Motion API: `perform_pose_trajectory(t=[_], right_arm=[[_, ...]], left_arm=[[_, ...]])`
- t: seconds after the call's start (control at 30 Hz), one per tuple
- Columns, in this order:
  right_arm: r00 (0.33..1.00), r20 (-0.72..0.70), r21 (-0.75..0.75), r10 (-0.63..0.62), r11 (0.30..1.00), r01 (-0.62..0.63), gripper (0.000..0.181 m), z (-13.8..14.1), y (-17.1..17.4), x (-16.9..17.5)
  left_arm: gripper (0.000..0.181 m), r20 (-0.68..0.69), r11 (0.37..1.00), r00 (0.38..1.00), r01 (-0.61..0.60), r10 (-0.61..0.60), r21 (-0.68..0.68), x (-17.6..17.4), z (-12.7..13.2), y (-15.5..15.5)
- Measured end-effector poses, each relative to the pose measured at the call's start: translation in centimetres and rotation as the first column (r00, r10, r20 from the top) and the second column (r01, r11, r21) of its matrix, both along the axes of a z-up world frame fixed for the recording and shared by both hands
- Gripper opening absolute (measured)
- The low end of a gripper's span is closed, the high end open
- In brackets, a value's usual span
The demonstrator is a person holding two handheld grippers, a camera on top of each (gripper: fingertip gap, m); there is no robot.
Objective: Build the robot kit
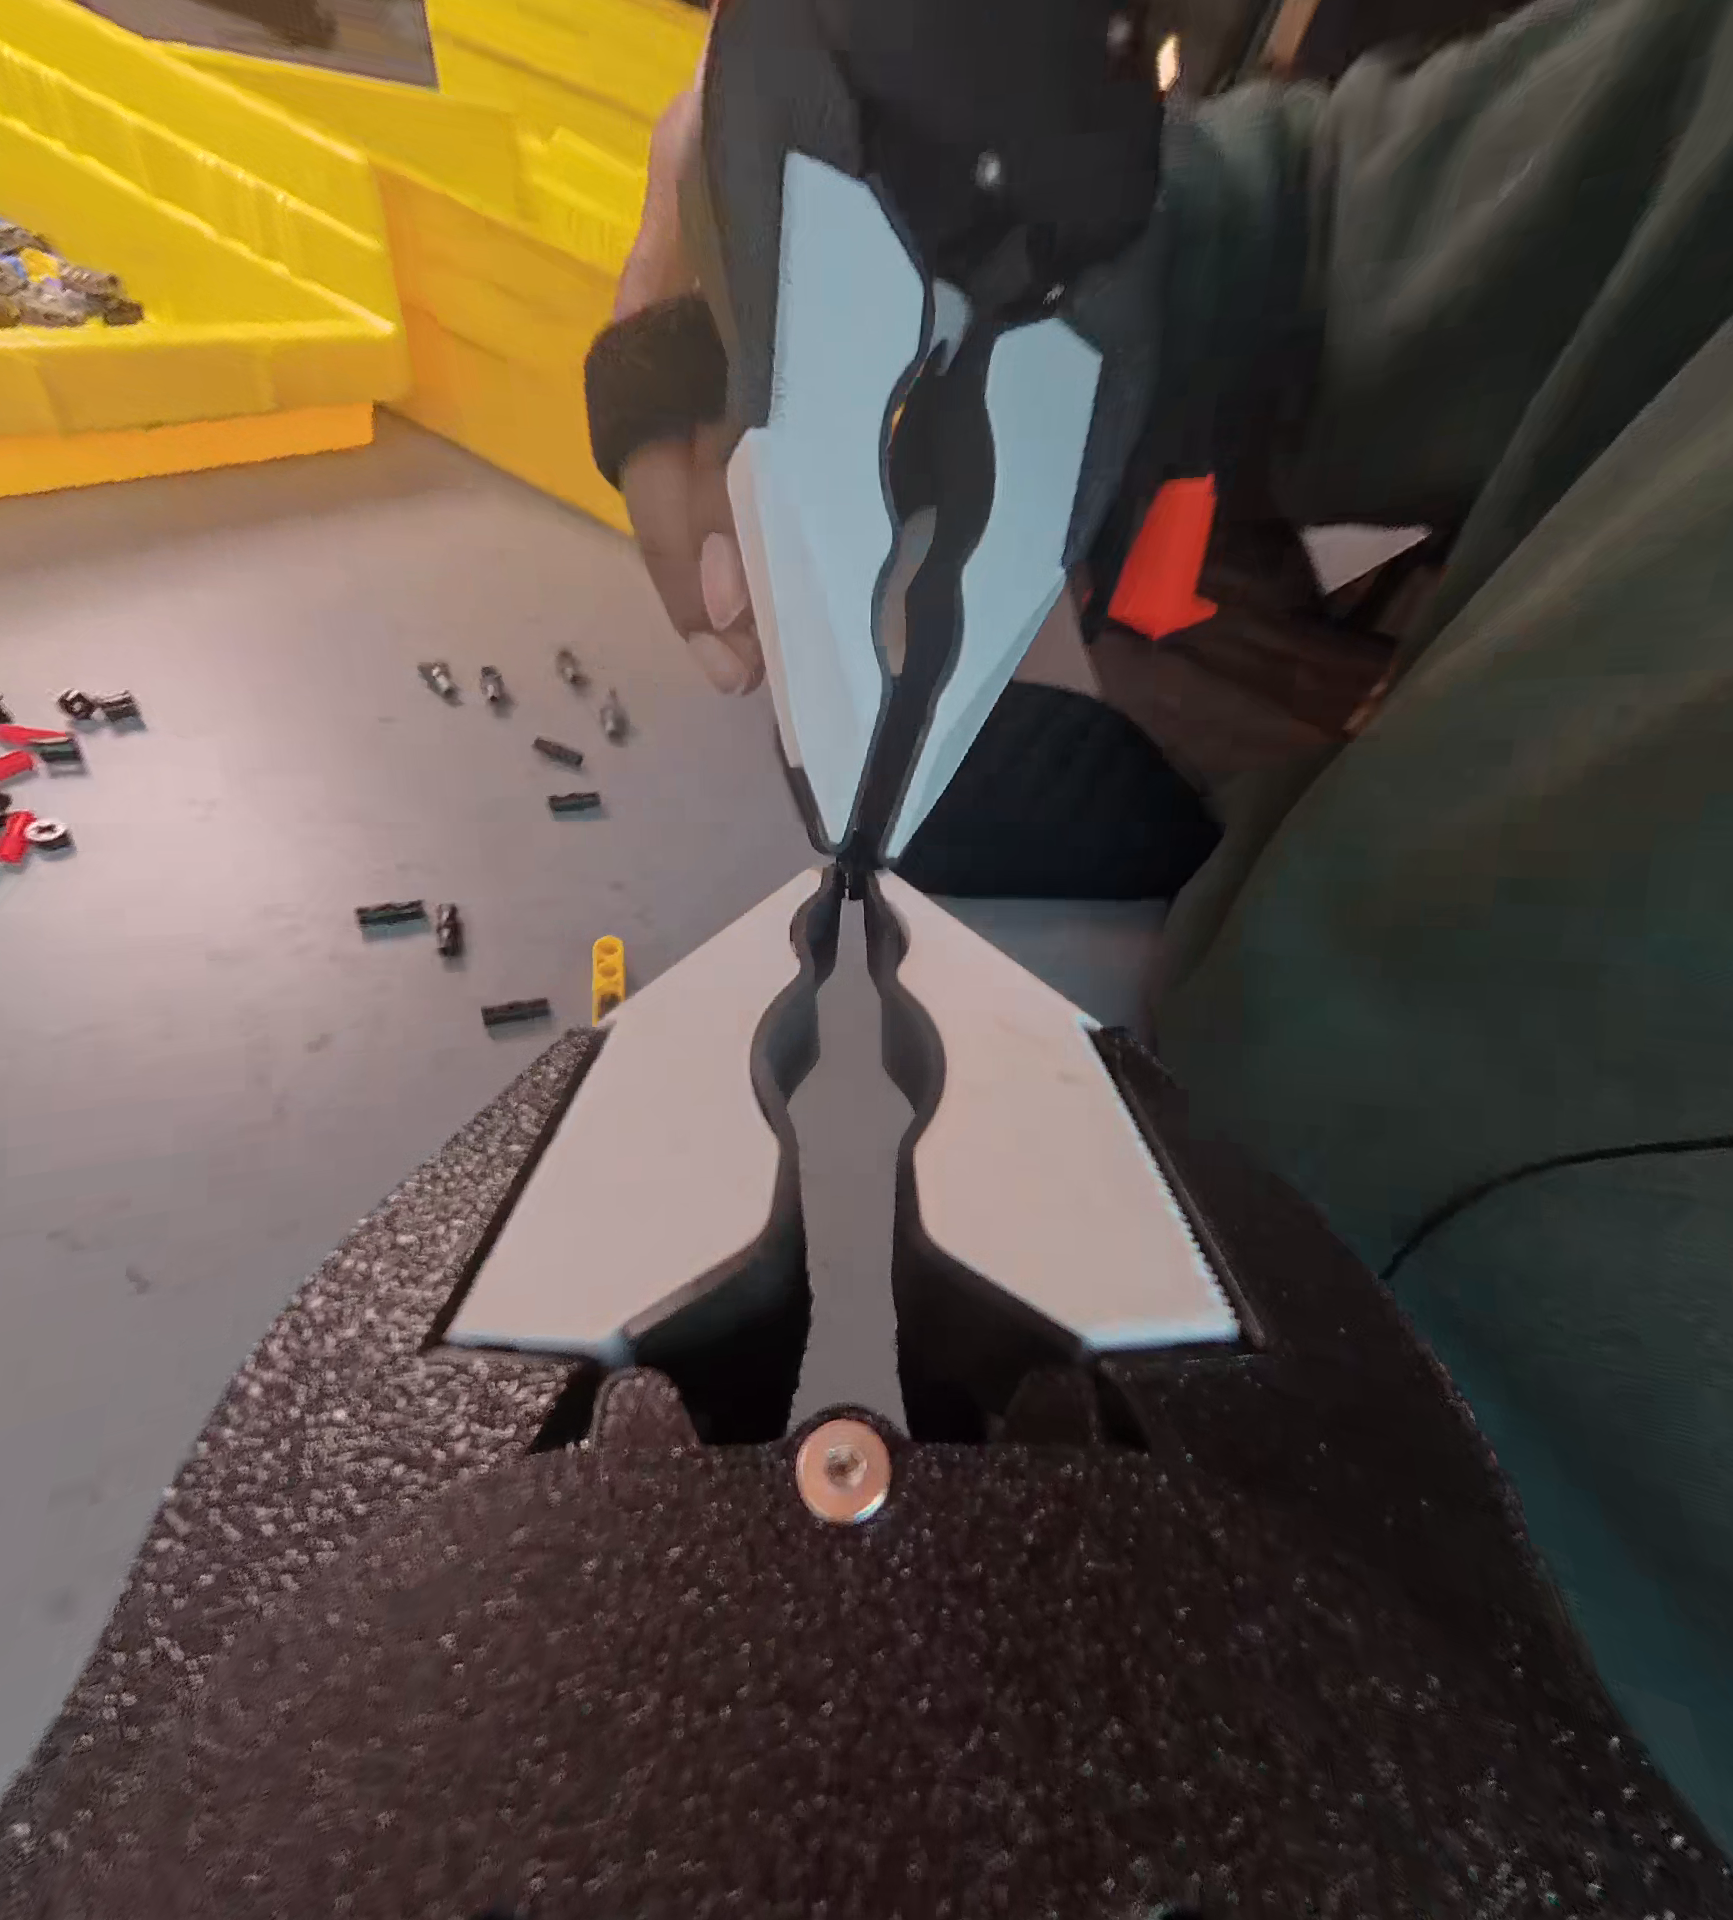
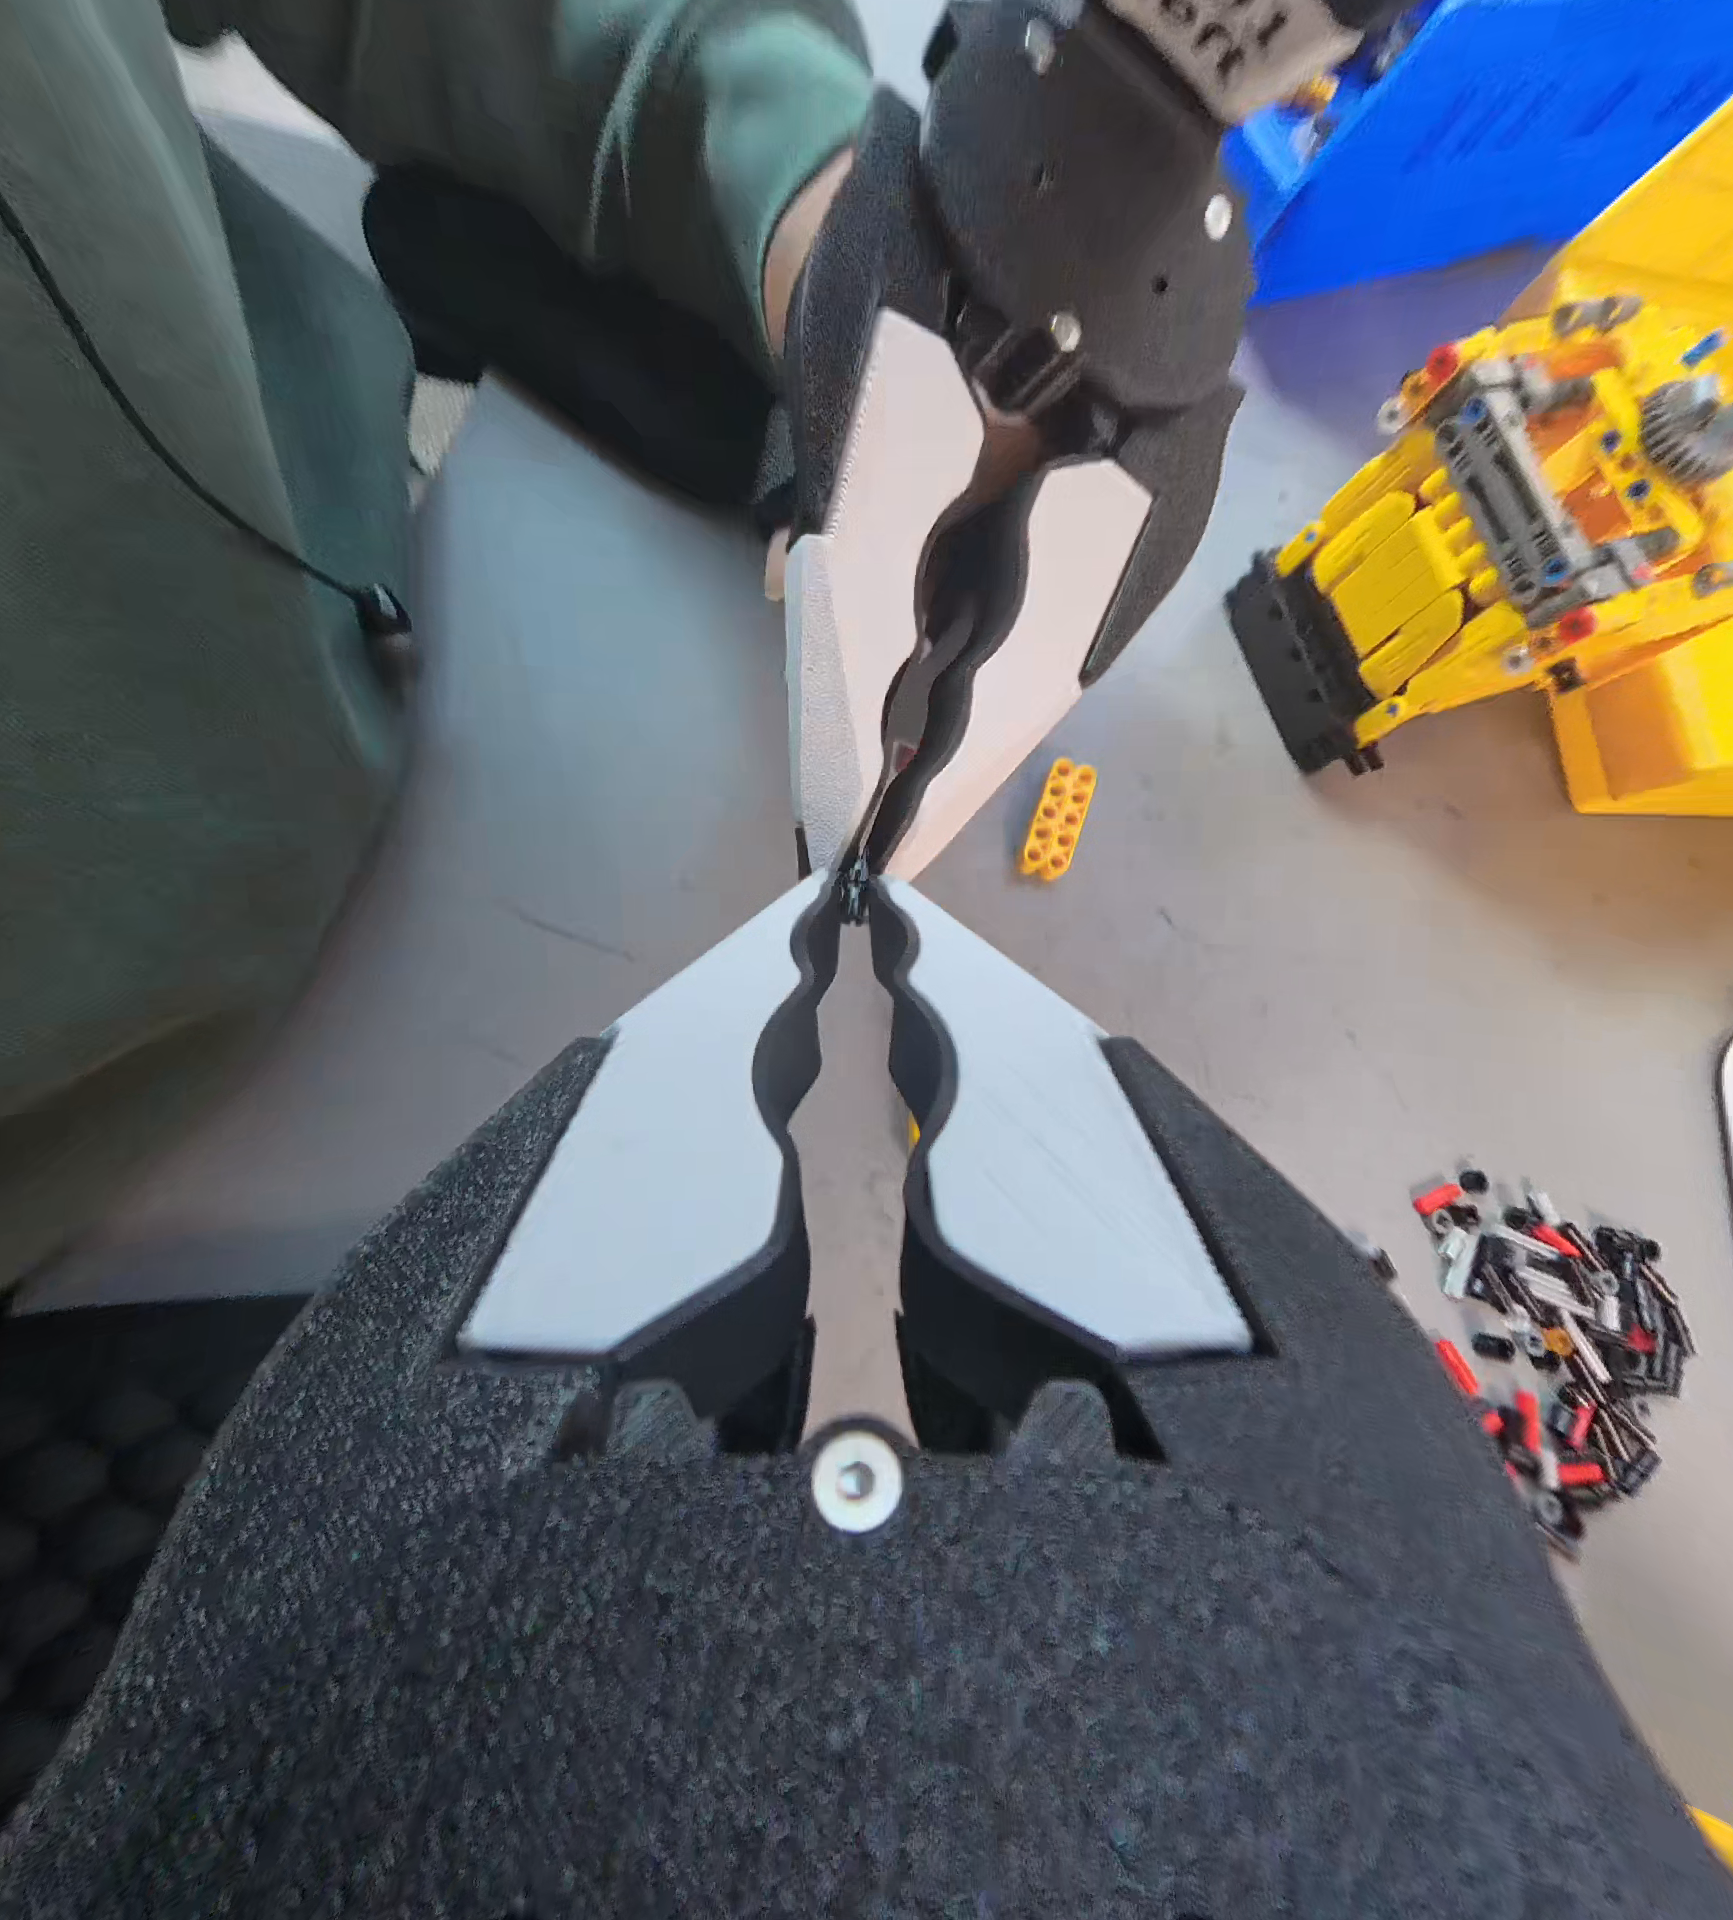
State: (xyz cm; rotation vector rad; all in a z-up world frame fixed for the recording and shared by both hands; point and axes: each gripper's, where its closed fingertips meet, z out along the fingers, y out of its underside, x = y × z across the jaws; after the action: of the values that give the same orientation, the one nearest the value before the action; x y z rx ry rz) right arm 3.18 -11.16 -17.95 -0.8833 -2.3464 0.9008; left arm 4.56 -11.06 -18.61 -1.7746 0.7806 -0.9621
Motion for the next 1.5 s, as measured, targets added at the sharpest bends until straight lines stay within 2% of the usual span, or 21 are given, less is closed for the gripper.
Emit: perform_pose_trajectory(t=[0.1,0.3,0.43,0.73,0.87,0.97,1.1,1.3,1.4,1.5], right_arm=[[0.991,-0.132,-0.133,-0.017,0.991,-0.001,0.004,2.6,-0.9,-0.1],[0.961,-0.273,-0.237,-0.035,0.971,-0.032,0.005,5.7,-2.1,0.1],[0.955,-0.295,-0.252,-0.042,0.967,-0.036,0.005,6.2,-2.1,0.2],[0.966,-0.256,-0.239,-0.025,0.970,-0.038,0.005,6.1,-2.1,0.2],[0.976,-0.213,-0.242,-0.036,0.970,-0.017,0.005,5.8,-2.0,0.2],[0.980,-0.188,-0.243,-0.067,0.970,0.020,0.005,5.6,-1.5,0.0],[0.980,-0.173,-0.233,-0.099,0.971,0.057,0.005,5.4,-1.1,-0.2],[0.983,-0.141,-0.235,-0.114,0.969,0.078,0.004,5.1,-0.9,-0.3],[0.984,-0.018,-0.161,-0.178,0.972,0.173,0.004,2.9,0.6,-0.8],[0.966,0.134,-0.047,-0.222,0.972,0.230,0.003,0.3,3.2,-0.9]], left_arm=[[0.003,0.180,0.998,0.981,0.065,-0.067,0.015,0.0,2.5,-0.9],[0.004,0.383,0.986,0.909,0.153,-0.166,0.065,0.4,5.5,-2.0],[0.004,0.412,0.984,0.893,0.158,-0.180,0.087,0.5,6.1,-2.2],[0.003,0.391,0.984,0.904,0.142,-0.175,0.112,0.4,6.1,-2.3],[0.003,0.346,0.983,0.926,0.102,-0.149,0.151,0.3,5.9,-2.1],[0.003,0.275,0.973,0.958,0.022,-0.086,0.229,0.1,5.8,-1.6],[0.003,0.155,0.937,0.988,-0.067,0.014,0.342,-0.2,5.5,-1.0],[0.003,0.029,0.890,0.993,-0.116,0.115,0.442,-0.3,5.0,-0.5],[0.007,-0.122,0.916,0.977,-0.115,0.174,0.385,-1.1,2.4,0.9],[0.023,-0.307,0.972,0.934,-0.128,0.185,0.198,-2.7,-2.1,2.1]])
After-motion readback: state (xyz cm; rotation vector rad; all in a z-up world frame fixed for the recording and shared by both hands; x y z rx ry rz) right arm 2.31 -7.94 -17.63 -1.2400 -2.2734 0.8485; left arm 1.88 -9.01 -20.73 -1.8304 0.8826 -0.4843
